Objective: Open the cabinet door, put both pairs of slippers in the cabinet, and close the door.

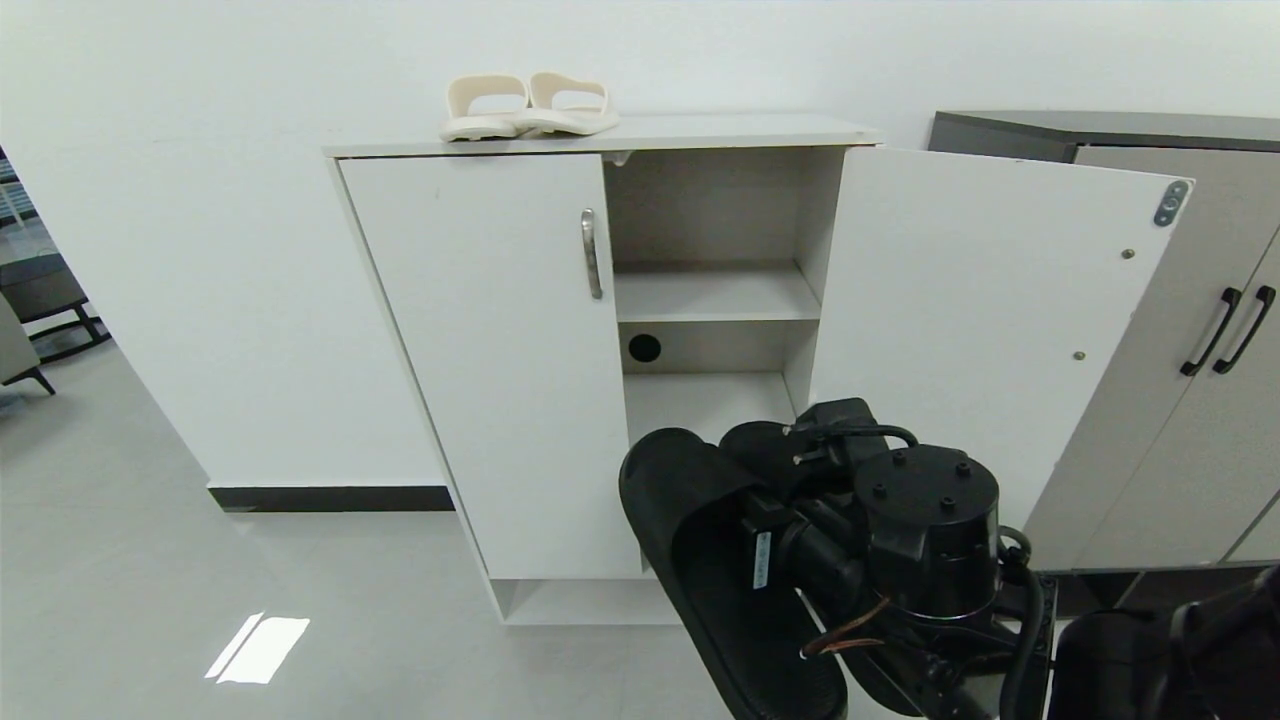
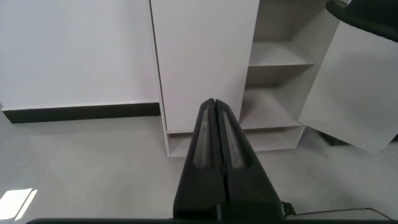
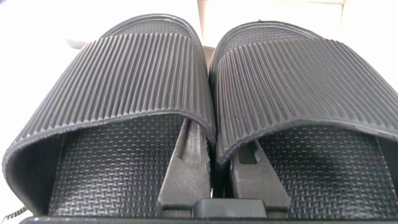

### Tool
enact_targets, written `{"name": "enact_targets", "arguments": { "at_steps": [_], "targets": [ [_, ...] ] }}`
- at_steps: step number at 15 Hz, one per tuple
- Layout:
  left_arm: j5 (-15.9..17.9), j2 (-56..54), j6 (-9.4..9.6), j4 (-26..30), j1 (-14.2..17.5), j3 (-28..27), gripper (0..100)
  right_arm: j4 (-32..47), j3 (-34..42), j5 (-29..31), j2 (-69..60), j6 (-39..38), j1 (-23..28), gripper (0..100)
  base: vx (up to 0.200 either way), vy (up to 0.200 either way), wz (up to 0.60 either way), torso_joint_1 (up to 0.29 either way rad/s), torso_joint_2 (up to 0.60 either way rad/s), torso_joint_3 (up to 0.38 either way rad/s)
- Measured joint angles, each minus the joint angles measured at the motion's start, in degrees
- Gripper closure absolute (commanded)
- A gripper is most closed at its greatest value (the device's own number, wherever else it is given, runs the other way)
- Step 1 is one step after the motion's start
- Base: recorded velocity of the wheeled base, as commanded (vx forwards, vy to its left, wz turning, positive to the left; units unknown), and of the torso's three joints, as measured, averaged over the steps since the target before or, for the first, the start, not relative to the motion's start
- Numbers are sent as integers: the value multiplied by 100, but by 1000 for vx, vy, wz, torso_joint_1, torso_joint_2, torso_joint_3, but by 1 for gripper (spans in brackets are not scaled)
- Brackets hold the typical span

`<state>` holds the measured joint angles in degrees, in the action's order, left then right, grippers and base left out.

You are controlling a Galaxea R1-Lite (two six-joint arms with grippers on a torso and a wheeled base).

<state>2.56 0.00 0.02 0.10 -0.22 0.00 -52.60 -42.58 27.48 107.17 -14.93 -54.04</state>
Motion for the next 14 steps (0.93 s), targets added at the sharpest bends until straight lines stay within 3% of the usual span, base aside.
{"name": "enact_targets", "arguments": {
  "at_steps": [5,7,9,11,13,14],
  "targets": [
    [0,0,2,0,6,0,100,0,77,-260,46,-313,-152,100,0,0,0,0,0,0],
    [30,0,196,0,0,0,100,0,59,-405,143,-510,-246,100,0,0,0,0,0,0],
    [33,0,197,4,4,0,100,-6,48,-386,195,-516,-268,100,0,0,0,0,0,0],
    [41,0,339,6,4,0,100,-5,48,-373,217,-496,-279,100,0,0,0,0,0,0],
    [41,0,240,6,0,0,100,-5,48,-364,223,-480,-279,100,0,0,0,0,0,0],
    [33,0,11,9,0,0,100,-5,50,-364,223,-479,-279,100,0,0,0,0,0,0]
  ]
}}
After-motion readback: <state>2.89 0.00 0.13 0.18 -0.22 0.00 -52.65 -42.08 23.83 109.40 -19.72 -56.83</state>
